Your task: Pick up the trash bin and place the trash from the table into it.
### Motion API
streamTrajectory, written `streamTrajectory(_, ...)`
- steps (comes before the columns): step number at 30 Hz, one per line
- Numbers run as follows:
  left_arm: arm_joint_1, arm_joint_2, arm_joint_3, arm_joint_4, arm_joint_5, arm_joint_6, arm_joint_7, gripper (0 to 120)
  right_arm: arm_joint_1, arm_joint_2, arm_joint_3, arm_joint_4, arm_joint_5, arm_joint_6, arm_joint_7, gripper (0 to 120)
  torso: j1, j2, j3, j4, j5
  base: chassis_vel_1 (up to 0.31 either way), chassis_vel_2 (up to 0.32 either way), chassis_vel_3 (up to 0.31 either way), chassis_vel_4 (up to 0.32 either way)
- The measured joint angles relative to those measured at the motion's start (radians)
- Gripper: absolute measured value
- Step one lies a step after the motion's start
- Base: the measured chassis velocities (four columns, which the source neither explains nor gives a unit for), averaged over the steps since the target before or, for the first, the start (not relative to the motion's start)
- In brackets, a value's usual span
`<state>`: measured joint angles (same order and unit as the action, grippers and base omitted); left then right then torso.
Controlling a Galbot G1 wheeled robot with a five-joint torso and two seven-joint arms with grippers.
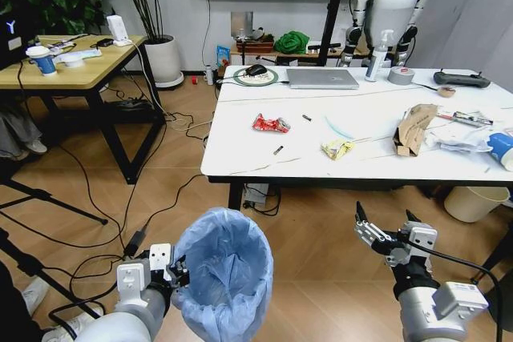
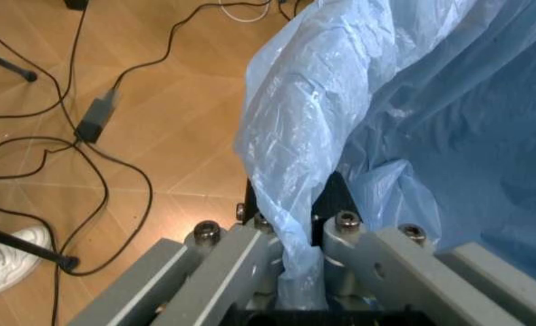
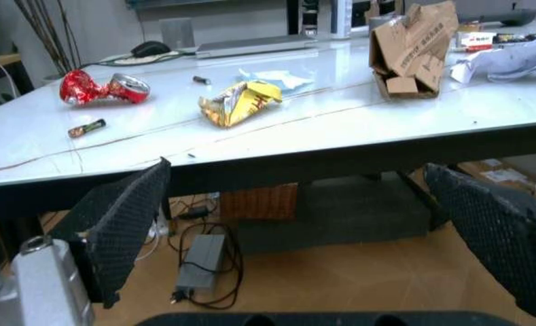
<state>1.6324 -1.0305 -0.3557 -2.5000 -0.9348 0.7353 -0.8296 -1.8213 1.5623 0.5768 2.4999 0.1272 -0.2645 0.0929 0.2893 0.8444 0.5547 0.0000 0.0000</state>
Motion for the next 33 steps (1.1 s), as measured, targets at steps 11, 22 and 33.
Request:
streamTrajectory(11, -0.003, -0.001, -0.006, 0.000, -0.006, 0.000, 0.000, 0, 0.001, 0.001, -0.002, 0.000, 0.006, -0.002, 0.001, 100, 0.021, 0.048, 0.027, 0.0000, 0.0000, 0.000, 0.000, 0.000, 0.000)
streamTrajectory(22, -0.002, -0.007, -0.008, 0.000, -0.008, 0.000, -0.001, 0, 0.005, 0.007, -0.003, 0.000, 0.017, -0.011, 0.004, 100, 0.044, 0.101, 0.057, 0.0000, 0.0000, 0.000, 0.000, 0.000, 0.000)
streamTrajectory(33, 0.001, -0.009, -0.016, 0.000, -0.032, 0.000, -0.008, 0, 0.008, 0.005, -0.004, 0.000, 0.022, -0.019, 0.007, 100, 0.065, 0.150, 0.086, 0.0000, 0.0000, 0.000, 0.000, 0.000, 0.000)
